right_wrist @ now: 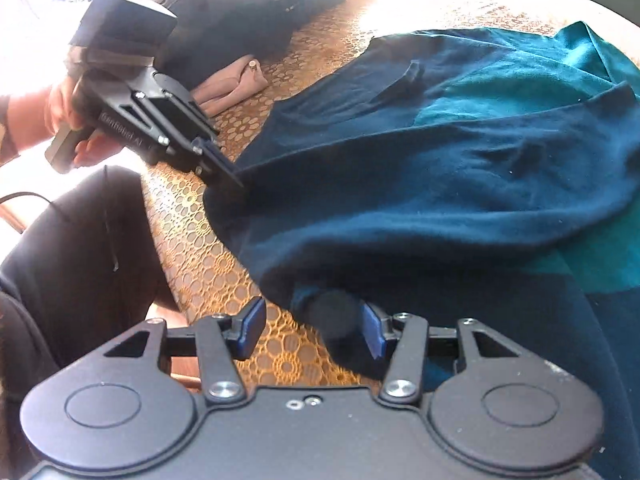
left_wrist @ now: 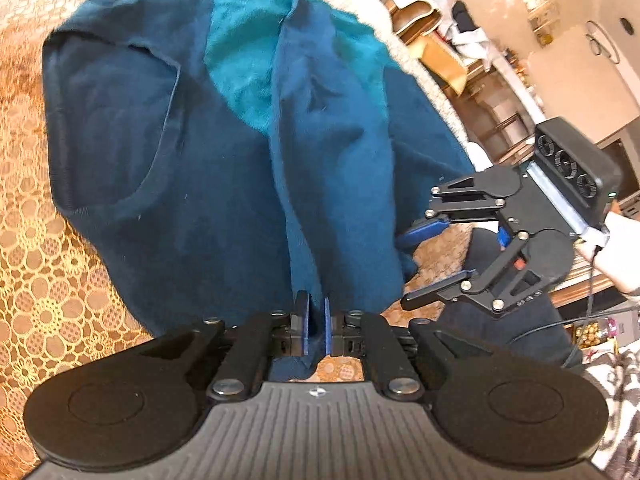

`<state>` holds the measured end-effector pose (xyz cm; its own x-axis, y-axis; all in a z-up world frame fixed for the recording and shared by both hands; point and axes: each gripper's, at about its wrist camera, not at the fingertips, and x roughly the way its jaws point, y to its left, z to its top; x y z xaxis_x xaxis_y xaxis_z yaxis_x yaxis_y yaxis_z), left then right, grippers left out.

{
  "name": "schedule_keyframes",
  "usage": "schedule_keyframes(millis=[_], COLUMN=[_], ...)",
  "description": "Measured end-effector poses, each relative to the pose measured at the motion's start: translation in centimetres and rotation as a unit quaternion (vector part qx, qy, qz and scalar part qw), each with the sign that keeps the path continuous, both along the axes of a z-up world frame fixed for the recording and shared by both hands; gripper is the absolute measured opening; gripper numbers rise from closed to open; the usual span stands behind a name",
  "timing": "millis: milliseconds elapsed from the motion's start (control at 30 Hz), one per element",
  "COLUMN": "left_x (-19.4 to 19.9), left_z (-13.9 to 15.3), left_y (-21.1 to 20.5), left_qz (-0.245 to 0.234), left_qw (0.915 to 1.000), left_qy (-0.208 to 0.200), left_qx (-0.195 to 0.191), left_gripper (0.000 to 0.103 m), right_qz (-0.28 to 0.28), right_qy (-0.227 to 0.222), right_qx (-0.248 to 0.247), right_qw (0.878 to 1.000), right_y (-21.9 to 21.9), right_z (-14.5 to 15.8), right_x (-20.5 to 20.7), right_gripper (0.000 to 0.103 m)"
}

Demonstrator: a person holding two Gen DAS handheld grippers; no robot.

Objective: Fold clothes
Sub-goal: 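Lower the folded side with the left gripper and open it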

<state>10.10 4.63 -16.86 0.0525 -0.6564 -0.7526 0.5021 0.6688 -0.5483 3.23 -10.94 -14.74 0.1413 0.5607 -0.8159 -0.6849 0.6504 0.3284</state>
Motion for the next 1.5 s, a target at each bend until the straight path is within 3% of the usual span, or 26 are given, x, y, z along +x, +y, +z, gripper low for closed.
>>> schedule_keyframes(millis=[200,333,467,600,667,800,900,1000,1167,1267,1367,1467,1500], left_x=[-1.1,-1.9,-2.5,-2.6,-2.7,-2.9,-3.1,-3.3,-3.1,-3.1,-3.0,-2.8,-2.8], left_z=[-0.3,-0.1,0.2,0.7,0.8,0.9,1.0,1.1,1.4,2.5,3.6,4.1,4.2], left_y=[-0.5,0.3,0.2,0.2,0.3,0.0,-0.3,-0.5,-0.1,0.2,0.2,0.2,0.4], left_qz=[-0.007,-0.013,-0.025,-0.04,-0.046,-0.049,-0.051,-0.051,-0.046,-0.06,-0.081,-0.094,-0.093], left_qw=[0.9982,0.9977,0.996,0.9947,0.9942,0.9926,0.9911,0.9901,0.9912,0.9894,0.9851,0.9807,0.9795], left_qy=[-0.047,-0.052,-0.067,-0.063,-0.063,-0.067,-0.073,-0.075,-0.066,-0.078,-0.09,-0.102,-0.108], left_qx=[0.037,0.042,0.053,0.07,0.075,0.088,0.099,0.107,0.104,0.107,0.122,0.138,0.142], left_gripper=[0.005,0.005,0.005,0.005,0.005,0.005,0.005,0.005,0.006,0.007,0.009,0.024,0.037], right_qz=[0.002,-0.027,-0.023,-0.012,-0.034,-0.153,-0.197,-0.181,-0.127,-0.113,-0.117,-0.121,-0.123], right_qy=[0.014,0.031,0.058,0.105,0.092,0.071,0.049,0.036,0.013,0.022,0.0,-0.022,-0.021], right_qx=[-0.012,0.046,-0.002,0.001,0.008,0.022,-0.006,-0.001,-0.058,-0.077,-0.071,-0.065,-0.062], right_qw=[1.0,0.998,0.998,0.994,0.995,0.985,0.979,0.983,0.99,0.99,0.991,0.99,0.99], right_y=[0.3,-1.5,-1.4,-2.7,-4.0,-6.7,-6.6,-5.0,-2.9,-2.6,-2.7,-2.8,-2.8], right_z=[0.1,2.0,0.1,0.0,0.8,1.3,0.8,0.6,-0.1,0.6,1.6,2.6,2.6], right_x=[-0.4,-2.1,-3.5,-3.4,-2.7,1.0,3.3,4.0,3.7,4.0,4.7,5.5,5.8], right_gripper=[0.103,0.103,0.103,0.103,0.103,0.103,0.103,0.103,0.103,0.103,0.103,0.103,0.103])
